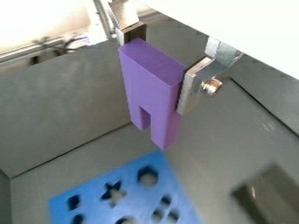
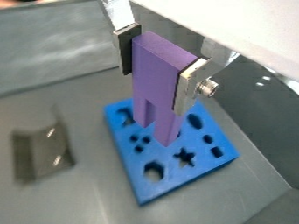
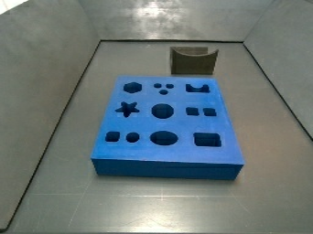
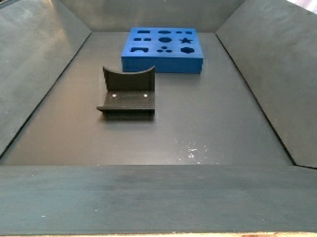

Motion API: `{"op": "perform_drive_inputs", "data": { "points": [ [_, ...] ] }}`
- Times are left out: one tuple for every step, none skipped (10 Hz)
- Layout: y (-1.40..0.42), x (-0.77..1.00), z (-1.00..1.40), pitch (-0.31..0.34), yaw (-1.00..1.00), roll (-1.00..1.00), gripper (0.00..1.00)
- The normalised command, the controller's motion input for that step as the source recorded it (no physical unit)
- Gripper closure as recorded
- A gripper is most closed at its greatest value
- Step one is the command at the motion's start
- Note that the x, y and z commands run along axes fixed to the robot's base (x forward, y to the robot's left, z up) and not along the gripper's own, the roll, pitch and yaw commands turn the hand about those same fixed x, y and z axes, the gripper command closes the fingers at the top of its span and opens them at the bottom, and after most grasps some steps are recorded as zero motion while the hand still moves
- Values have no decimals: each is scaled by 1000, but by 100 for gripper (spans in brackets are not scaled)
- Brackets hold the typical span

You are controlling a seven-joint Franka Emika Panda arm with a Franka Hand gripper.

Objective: Pick up the double-square object. Move to above the board. Insert the double-square object.
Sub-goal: Move to above the board.

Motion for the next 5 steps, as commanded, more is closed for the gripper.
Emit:
{"op": "perform_drive_inputs", "data": {
  "points": [
    [-1000, 590, 198, 109, -1000, 190, 100],
    [-857, 561, 173, 175, -1000, 193, 100],
    [-572, 411, 119, 198, -753, 150, 100],
    [-257, 236, 66, 184, -403, 79, 100],
    [-153, 146, 49, 140, -240, 35, 100]
  ]
}}
